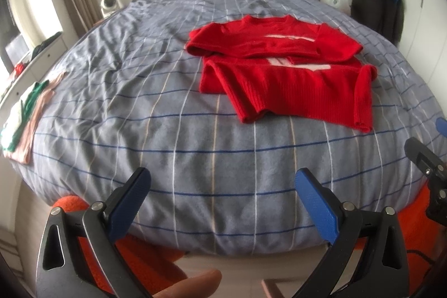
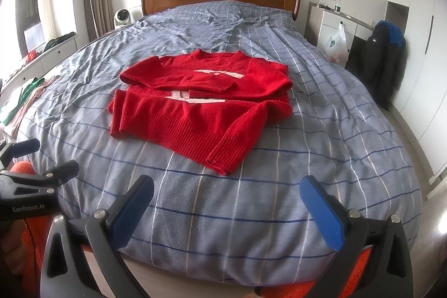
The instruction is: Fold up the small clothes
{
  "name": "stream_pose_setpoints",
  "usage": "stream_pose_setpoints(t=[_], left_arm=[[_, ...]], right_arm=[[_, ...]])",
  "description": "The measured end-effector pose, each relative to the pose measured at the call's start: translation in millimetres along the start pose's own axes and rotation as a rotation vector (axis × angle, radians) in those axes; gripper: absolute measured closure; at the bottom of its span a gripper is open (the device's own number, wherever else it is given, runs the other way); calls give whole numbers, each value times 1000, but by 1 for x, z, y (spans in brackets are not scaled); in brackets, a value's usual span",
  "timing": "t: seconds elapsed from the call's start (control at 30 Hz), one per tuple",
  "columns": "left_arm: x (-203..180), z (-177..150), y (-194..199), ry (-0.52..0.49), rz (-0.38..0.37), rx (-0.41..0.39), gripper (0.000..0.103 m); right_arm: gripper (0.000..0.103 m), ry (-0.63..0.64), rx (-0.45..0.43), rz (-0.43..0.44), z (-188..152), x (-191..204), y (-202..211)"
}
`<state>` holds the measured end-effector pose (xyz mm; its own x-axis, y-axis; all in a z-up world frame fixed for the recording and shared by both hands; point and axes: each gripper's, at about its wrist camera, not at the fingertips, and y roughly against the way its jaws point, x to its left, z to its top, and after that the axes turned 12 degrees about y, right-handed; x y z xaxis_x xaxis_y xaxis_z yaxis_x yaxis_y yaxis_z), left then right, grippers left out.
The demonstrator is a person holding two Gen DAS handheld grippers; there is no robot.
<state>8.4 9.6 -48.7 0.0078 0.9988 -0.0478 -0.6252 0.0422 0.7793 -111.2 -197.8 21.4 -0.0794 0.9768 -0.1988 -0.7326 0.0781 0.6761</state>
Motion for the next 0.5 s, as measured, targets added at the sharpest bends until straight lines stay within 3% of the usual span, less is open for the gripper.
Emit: stream_pose_setpoints(t=[0.5], left_arm=[[1,-1,1,-1,3,4,0]], right_arm=[[0,29,-32,-28,-1,1,-1]])
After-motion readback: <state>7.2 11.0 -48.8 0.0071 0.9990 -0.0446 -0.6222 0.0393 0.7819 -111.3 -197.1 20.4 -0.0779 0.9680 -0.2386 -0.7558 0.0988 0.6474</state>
